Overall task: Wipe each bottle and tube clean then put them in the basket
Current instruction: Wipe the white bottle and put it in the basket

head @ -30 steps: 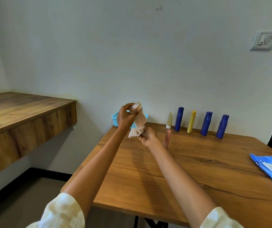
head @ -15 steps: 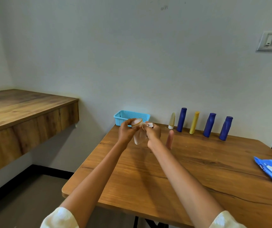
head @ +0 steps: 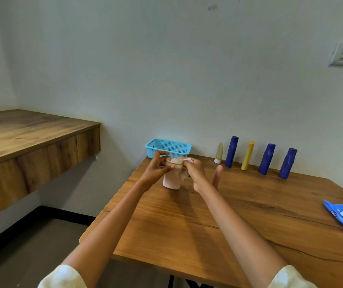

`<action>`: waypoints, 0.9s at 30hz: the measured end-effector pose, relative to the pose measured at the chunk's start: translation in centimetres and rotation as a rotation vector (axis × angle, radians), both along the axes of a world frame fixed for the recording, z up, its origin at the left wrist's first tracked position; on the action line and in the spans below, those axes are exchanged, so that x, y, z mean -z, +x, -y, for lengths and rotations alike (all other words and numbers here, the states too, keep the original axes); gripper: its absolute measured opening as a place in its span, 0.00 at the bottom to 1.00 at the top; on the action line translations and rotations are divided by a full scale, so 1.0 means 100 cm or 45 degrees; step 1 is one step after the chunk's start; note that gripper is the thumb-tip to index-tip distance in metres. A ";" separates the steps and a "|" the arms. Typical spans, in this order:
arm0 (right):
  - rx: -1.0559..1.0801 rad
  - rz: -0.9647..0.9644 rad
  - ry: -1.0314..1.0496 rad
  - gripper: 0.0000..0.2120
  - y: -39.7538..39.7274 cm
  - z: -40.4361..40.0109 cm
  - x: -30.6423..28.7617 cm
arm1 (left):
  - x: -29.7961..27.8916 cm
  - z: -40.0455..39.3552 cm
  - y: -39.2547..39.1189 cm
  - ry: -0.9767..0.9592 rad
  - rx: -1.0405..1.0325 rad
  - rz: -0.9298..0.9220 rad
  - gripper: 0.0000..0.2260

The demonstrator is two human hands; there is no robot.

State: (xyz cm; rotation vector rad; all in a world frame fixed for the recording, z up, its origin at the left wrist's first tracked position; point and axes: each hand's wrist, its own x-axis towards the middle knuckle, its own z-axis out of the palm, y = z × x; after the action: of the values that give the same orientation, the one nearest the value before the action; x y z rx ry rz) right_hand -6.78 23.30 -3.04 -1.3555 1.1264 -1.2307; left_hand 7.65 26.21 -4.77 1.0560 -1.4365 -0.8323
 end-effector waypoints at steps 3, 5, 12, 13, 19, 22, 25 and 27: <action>0.025 -0.001 0.012 0.10 0.000 -0.001 0.008 | 0.002 0.001 0.003 0.022 0.043 -0.006 0.15; -0.008 0.053 0.005 0.08 0.000 -0.002 0.009 | 0.002 0.001 0.004 0.028 0.049 -0.011 0.12; -0.179 0.055 -0.179 0.08 -0.009 -0.002 0.016 | 0.004 0.010 0.008 -0.051 -0.080 0.114 0.15; -0.181 0.038 -0.187 0.11 -0.009 0.000 0.020 | 0.003 0.011 0.007 -0.054 -0.082 0.131 0.17; -0.303 0.081 -0.125 0.22 0.000 -0.001 0.023 | 0.001 0.012 -0.004 -0.005 -0.058 0.131 0.25; -0.432 0.046 -0.067 0.29 0.001 -0.003 0.022 | 0.006 0.012 -0.006 -0.012 -0.084 0.101 0.27; -0.520 0.017 -0.091 0.20 -0.006 -0.002 0.025 | 0.006 0.012 -0.004 -0.006 -0.063 0.076 0.27; -0.506 -0.033 -0.168 0.16 -0.011 -0.003 0.025 | 0.005 0.012 -0.003 -0.006 -0.018 0.035 0.27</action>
State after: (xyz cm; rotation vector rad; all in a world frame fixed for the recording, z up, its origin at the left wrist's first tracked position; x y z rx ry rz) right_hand -7.93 23.60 -5.50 -1.6070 0.7535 -1.0098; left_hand 7.33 25.04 -5.31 1.0762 -1.4521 -0.8068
